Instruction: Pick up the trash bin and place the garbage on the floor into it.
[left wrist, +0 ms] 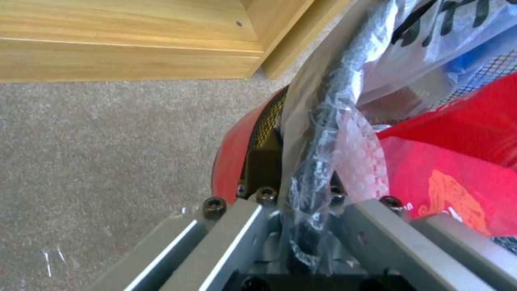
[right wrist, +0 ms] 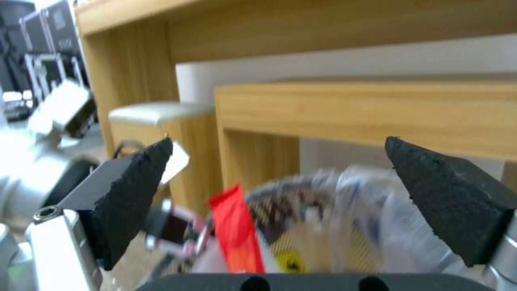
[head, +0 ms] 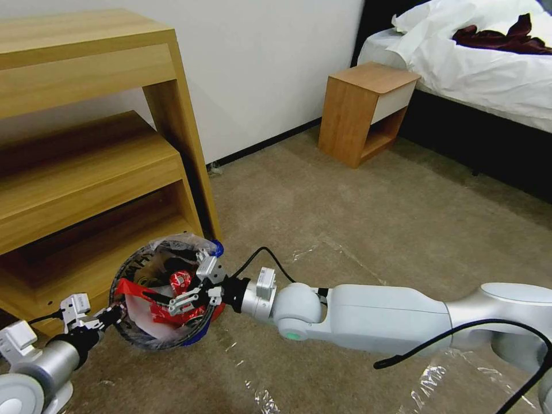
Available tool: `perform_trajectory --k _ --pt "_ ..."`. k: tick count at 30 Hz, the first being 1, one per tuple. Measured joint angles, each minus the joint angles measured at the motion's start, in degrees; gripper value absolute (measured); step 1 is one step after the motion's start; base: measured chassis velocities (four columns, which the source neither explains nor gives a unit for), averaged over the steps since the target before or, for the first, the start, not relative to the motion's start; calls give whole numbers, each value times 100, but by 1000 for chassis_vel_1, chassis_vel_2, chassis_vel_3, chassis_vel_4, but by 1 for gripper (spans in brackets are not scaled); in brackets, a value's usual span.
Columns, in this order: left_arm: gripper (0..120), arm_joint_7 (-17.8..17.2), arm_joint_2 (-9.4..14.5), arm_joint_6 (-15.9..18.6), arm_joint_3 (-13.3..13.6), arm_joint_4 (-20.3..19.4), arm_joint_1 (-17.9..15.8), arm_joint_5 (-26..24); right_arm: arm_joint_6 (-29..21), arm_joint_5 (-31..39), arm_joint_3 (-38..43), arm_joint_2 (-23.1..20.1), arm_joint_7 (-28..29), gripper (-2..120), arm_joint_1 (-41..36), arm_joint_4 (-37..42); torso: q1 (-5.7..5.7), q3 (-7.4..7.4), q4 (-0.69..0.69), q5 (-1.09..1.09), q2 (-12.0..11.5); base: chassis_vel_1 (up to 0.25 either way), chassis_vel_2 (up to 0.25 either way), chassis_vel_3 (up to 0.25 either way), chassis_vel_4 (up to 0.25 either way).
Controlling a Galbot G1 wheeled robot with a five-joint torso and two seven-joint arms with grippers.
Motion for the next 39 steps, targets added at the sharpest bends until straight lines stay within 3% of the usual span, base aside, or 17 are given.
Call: perform_trajectory --k 12,18,25,39 --pt "0 -9 2 0 -11 31 -7 4 -83 251 868 -156 21 100 -148 261 0 0 0 0 0 0 0 0 0" --pt "0 -9 -4 0 -12 60 -58 7 -195 444 2149 -400 32 100 -458 335 0 0 0 0 0 0 0 0 0" --pt "0 -8 -3 1 -25 78 -59 7 -211 564 3105 -607 75 100 -774 427 0 0 0 0 0 0 0 0 0" --pt "0 18 -38 1 -58 79 -7 37 -187 631 3986 -773 101 100 -1608 686 0 0 1 0 0 0 0 0 0"
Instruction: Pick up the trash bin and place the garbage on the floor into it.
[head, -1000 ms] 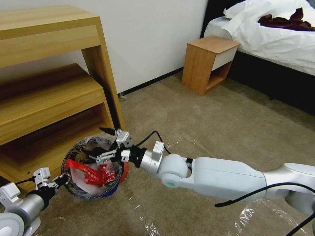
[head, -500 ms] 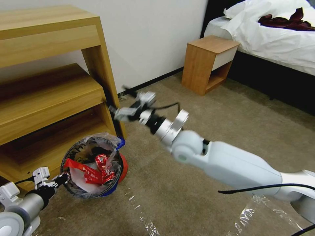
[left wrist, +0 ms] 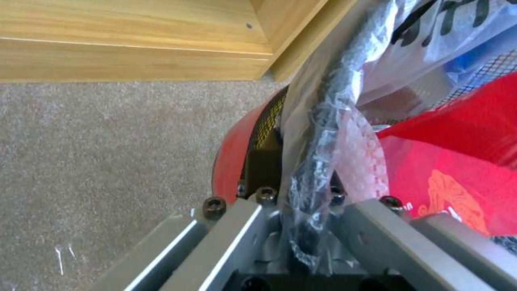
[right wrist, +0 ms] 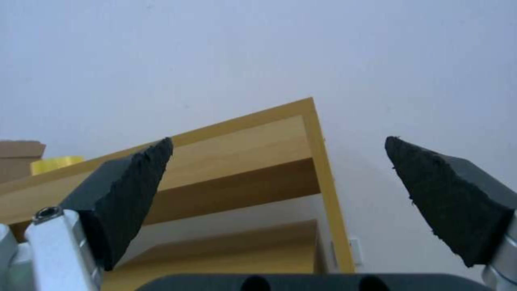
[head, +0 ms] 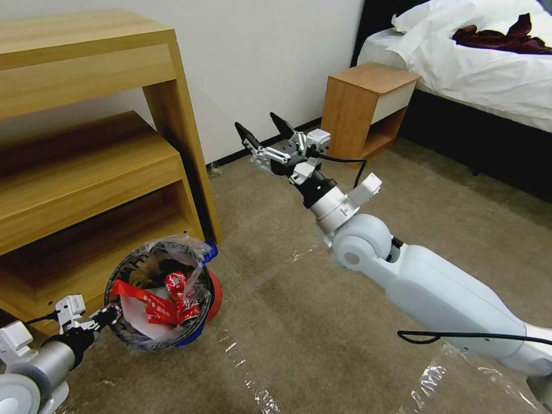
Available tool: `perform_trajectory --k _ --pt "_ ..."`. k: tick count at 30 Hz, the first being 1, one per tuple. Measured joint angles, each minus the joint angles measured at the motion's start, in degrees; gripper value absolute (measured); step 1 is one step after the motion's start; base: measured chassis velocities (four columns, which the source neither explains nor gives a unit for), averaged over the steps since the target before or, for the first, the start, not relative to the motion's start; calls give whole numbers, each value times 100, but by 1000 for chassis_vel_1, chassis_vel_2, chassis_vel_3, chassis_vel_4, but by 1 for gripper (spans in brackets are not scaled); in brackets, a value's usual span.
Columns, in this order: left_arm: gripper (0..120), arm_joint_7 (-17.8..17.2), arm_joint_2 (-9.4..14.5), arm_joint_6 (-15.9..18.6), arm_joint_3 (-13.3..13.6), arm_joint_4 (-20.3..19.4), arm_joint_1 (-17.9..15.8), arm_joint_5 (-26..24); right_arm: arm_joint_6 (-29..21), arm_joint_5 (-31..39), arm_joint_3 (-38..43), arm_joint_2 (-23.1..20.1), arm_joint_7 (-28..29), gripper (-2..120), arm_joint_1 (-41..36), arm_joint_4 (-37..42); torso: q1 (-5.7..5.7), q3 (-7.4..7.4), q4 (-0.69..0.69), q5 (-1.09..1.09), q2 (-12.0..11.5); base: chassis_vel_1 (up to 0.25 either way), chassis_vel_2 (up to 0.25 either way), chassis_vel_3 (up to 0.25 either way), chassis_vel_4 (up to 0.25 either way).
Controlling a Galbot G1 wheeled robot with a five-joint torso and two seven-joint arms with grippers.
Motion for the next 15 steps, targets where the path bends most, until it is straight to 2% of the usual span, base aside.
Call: perform_trajectory --k 6,10,11,14,15 --pt "0 53 -49 0 -13 0 -2 66 33 2 478 -33 12 100 -456 44 0 0 -1 0 0 0 0 0 0" --pt "0 82 -92 -2 -37 0 -16 103 39 -82 1495 -19 25 100 -988 50 0 0 -1 0 0 0 0 0 0" --pt "0 82 -92 -2 -37 0 -16 103 39 -82 1495 -19 25 100 -988 50 0 0 -1 0 0 0 0 0 0" --pt "0 124 -114 -10 -62 4 -41 185 -48 -357 2459 21 78 100 -1420 52 0 0 -2 0 0 0 0 0 0" --pt "0 124 -114 -10 -62 4 -41 185 -48 -357 2459 21 78 100 -1420 52 0 0 -2 0 0 0 0 0 0"
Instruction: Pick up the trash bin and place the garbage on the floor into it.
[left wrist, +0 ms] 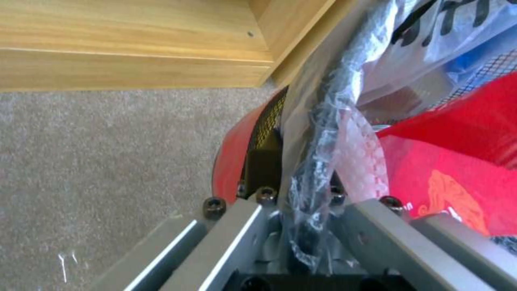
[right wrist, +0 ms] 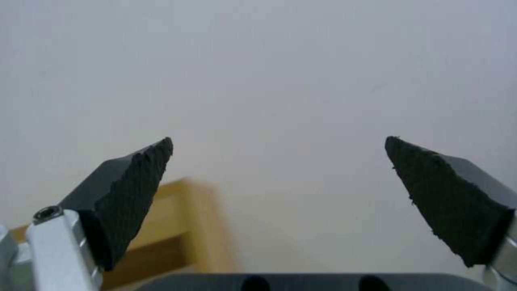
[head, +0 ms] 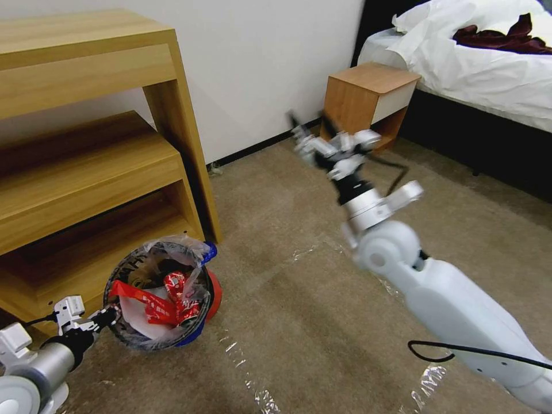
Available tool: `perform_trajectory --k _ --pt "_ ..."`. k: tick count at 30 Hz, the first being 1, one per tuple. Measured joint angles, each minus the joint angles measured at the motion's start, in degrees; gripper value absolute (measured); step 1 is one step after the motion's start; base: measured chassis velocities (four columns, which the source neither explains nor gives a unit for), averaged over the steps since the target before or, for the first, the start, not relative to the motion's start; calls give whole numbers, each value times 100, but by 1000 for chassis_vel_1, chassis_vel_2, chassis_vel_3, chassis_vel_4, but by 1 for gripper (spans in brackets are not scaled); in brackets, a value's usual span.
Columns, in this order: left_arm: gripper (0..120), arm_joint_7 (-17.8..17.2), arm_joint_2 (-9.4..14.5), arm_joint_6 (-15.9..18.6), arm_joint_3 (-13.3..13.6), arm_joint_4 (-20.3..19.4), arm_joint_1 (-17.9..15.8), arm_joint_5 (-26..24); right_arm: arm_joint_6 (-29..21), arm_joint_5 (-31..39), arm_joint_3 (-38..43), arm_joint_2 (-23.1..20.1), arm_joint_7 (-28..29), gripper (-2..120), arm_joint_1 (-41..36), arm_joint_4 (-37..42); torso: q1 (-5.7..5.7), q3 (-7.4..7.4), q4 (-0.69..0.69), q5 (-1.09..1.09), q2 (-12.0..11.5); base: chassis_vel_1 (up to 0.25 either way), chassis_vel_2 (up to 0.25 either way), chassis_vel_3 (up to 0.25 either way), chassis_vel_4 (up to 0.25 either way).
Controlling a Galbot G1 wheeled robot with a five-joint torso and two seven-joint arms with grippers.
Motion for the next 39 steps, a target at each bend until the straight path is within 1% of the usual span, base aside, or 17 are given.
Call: perform_trajectory --k 2,3,5,6,8,9,13,14,16,17,18,19,23,25,30,34,39 --pt "0 6 -14 -5 -14 0 -17 18 -62 -259 613 22 75 100 -376 42 0 0 1 0 0 0 0 0 0" --pt "0 6 -14 -5 -14 0 -17 18 -62 -259 613 22 75 100 -376 42 0 0 1 0 0 0 0 0 0" --pt "0 25 -31 -10 -38 -3 -33 65 -68 -565 1225 27 126 100 -877 86 0 0 0 1 0 0 0 0 0" --pt "0 25 -31 -10 -38 -3 -33 65 -68 -565 1225 27 126 100 -877 86 0 0 0 1 0 0 0 0 0" --pt "0 64 -48 -16 -48 -6 -49 139 -65 -890 1711 57 201 100 -1306 132 0 0 0 2 0 0 0 0 0" --pt "0 64 -48 -16 -48 -6 -49 139 -65 -890 1711 57 201 100 -1306 132 0 0 0 2 0 0 0 0 0" --pt "0 107 -87 -22 -39 -17 -65 225 -95 -1606 2400 245 484 100 -1975 267 0 0 1 1 0 0 0 0 0" --pt "0 107 -87 -22 -39 -17 -65 225 -95 -1606 2400 245 484 100 -1975 267 0 0 1 1 0 0 0 0 0" --pt "0 127 -112 -25 -19 -18 -76 263 -139 -2099 2706 427 653 100 -2346 305 0 0 1 0 0 0 0 0 0" --pt "0 127 -112 -25 -19 -18 -76 263 -139 -2099 2706 427 653 100 -2346 305 0 0 1 0 0 0 0 0 0" --pt "0 137 -118 -27 -10 -18 -76 278 -139 -2301 2828 506 704 100 -2508 317 0 0 1 1 0 0 0 0 0" --pt "0 155 -121 -32 0 -18 -73 303 -153 -2850 3159 681 877 100 -3026 332 0 0 0 1 0 0 0 0 0" --pt "0 170 -130 -33 4 -33 -76 312 -125 -3094 3346 816 984 100 -3373 332 0 -1 0 0 0 0 0 0 0" --pt "0 220 -153 -38 23 -33 -91 379 -29 -3284 3401 996 1016 100 -3697 340 0 0 0 0 0 0 0 0 0" --pt "0 239 -187 -43 35 -43 -95 408 27 -3420 3440 1237 1056 100 -3924 393 0 -1 1 -1 0 0 0 0 0" --pt "0 267 -192 -50 16 -123 -10 414 267 -3870 3447 1492 1032 100 -4148 287 0 0 1 0 0 0 0 0 0" --pt "0 274 -195 -56 -5 -158 29 413 309 -3977 3416 1639 1022 100 -4277 312 0 0 1 -1 0 0 0 0 0"
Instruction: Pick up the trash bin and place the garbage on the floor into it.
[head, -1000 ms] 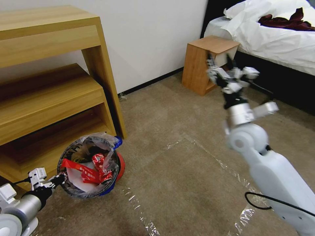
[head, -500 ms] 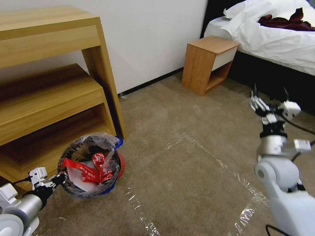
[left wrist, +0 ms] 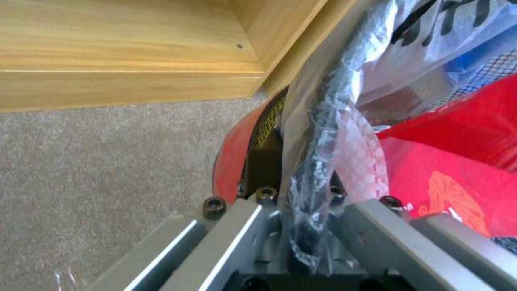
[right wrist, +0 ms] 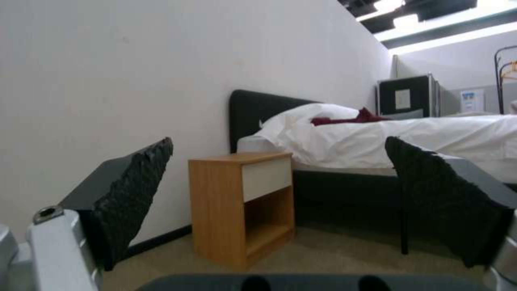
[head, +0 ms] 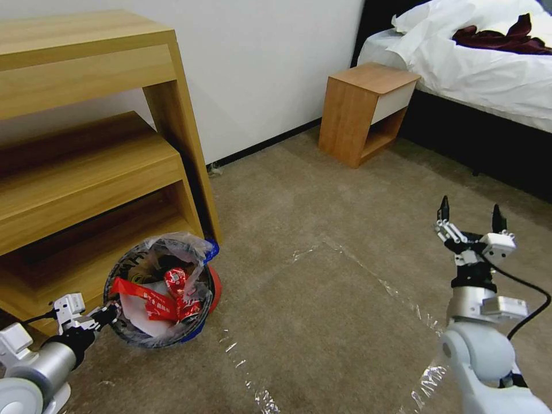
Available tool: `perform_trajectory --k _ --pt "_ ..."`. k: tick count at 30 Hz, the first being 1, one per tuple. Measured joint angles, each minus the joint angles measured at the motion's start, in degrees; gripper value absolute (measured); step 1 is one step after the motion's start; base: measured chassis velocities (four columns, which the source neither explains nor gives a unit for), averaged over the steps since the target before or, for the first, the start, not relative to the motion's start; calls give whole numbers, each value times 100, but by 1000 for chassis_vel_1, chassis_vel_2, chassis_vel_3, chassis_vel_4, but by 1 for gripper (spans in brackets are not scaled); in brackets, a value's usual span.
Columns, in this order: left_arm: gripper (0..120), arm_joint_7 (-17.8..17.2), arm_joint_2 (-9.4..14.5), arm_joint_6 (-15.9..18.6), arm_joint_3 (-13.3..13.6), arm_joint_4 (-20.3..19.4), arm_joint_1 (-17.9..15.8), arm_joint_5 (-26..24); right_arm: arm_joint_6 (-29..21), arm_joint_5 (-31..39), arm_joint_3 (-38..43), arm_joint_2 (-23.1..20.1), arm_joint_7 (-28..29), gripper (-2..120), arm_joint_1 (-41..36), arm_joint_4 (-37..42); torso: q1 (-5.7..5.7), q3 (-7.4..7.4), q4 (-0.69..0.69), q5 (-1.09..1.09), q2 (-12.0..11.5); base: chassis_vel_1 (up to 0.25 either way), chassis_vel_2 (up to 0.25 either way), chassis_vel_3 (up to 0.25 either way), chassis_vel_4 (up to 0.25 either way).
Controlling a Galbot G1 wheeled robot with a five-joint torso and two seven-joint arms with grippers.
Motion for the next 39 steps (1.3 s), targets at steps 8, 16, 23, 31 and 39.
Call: perform_trajectory --k 8,16,23,31,39 --pt "0 9 -8 -5 11 31 12 -5 181 -431 -76 207 -55 100 -165 -23 0 0 0 0 0 0 0 0 0" --pt "0 28 9 -7 32 49 5 -10 63 -496 -122 269 -46 100 -117 -65 0 0 0 1 0 0 0 0 0" --pt "0 32 39 -12 32 80 7 -21 32 -599 -134 293 -45 100 -112 -136 0 0 0 0 0 0 0 0 0" --pt "0 39 43 -23 32 109 20 -19 33 -603 -160 287 -56 100 -108 -152 1 0 0 0 0 0 0 0 0" --pt "0 45 43 -31 28 116 34 -15 29 -582 -171 266 -64 100 -92 -142 1 0 0 0 0 0 0 0 0"
